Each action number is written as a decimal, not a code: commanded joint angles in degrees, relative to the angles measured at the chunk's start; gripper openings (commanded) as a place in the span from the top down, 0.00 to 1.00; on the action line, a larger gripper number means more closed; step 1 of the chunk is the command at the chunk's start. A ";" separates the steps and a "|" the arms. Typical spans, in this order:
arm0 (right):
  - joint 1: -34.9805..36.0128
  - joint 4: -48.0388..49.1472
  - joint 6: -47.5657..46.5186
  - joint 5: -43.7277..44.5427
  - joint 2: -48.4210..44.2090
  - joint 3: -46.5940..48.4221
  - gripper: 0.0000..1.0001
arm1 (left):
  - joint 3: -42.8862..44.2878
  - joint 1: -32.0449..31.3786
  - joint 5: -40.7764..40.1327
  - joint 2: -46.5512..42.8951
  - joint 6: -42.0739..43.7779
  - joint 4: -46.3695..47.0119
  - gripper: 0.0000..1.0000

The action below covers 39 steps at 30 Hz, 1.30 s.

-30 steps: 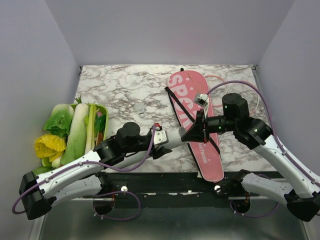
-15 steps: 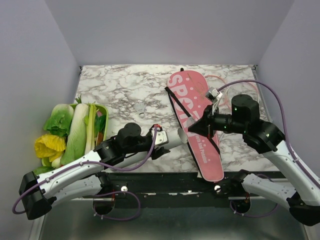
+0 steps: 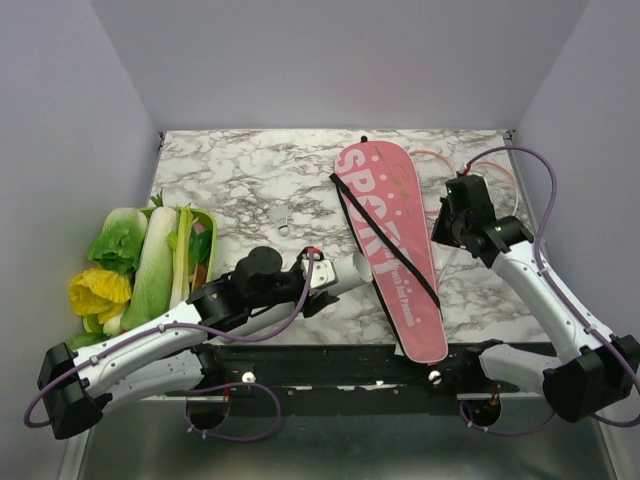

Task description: Pack up the badminton gear

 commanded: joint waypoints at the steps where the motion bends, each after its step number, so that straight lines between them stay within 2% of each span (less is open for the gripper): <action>1: -2.66 4.76 4.35 4.41 4.08 -0.92 0.99 | 1.22 -0.44 -3.46 -1.24 -1.51 -0.11 1.00; 5: -2.66 7.40 4.00 1.42 11.81 1.63 0.99 | 1.39 -0.44 -4.17 -1.24 -2.13 -0.11 1.00; 10: -2.66 9.53 1.02 -8.60 22.71 8.72 0.99 | 1.83 -0.52 -5.49 -1.50 -2.57 -0.46 1.00; 19: -2.66 7.42 -0.04 -4.47 33.43 16.39 0.99 | 2.36 -0.53 -6.45 -1.59 -3.10 -1.08 1.00; 27: -2.66 8.12 0.31 -4.12 40.91 17.19 0.99 | 2.71 -0.61 -8.13 -1.86 -4.15 -1.60 1.00; 33: -2.66 8.82 -0.13 -4.12 41.88 16.75 0.80 | 2.54 -0.53 -8.57 -2.21 -4.15 -1.52 1.00; 34: -2.66 8.99 -0.05 -3.86 41.45 16.66 0.70 | 2.62 -0.53 -8.57 -2.21 -4.15 -1.52 1.00; 35: -2.66 9.08 -0.22 -3.86 41.27 16.31 0.65 | 2.62 -0.61 -8.57 -2.12 -4.06 -1.43 1.00; 39: -2.58 9.35 -0.57 -4.65 39.08 15.61 0.56 | 2.62 -0.61 -8.39 -2.03 -3.98 -1.52 1.00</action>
